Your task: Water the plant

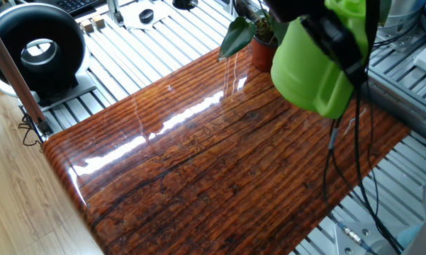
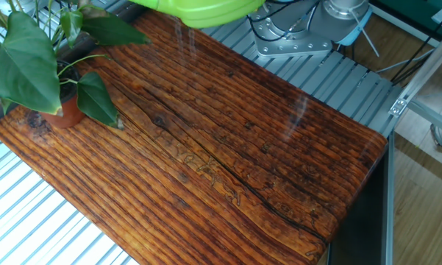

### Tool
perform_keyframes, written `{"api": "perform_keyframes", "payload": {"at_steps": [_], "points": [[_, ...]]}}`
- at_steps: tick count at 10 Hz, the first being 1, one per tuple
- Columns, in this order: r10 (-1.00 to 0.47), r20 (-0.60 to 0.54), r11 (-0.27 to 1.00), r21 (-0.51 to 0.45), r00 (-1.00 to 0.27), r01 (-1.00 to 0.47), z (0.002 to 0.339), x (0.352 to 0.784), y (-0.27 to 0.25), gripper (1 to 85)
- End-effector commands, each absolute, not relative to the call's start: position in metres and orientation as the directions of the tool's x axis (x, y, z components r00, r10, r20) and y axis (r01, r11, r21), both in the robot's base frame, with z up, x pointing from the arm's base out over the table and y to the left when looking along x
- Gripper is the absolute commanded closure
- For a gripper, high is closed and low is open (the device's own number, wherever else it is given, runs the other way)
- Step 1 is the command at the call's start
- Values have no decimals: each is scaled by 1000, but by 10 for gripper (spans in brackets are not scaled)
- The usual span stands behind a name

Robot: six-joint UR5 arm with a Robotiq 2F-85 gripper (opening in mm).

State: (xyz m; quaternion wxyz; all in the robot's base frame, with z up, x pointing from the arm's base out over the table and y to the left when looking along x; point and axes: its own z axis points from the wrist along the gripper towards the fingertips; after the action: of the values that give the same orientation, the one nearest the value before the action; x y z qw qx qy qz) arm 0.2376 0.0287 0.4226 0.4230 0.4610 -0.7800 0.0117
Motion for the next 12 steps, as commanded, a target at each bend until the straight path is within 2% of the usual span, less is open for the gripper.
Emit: {"api": "perform_keyframes", "payload": {"at_steps": [1,3,7,9,12], "points": [[-747,650,489,391,-142,-780,436,241,9,843],[-788,607,440,437,-104,-785,443,247,-4,843],[-821,562,440,511,-100,-739,448,250,-12,843],[-827,556,421,513,-84,-748,452,252,-24,843],[-811,583,369,454,-43,-811,453,266,-45,843]]}}
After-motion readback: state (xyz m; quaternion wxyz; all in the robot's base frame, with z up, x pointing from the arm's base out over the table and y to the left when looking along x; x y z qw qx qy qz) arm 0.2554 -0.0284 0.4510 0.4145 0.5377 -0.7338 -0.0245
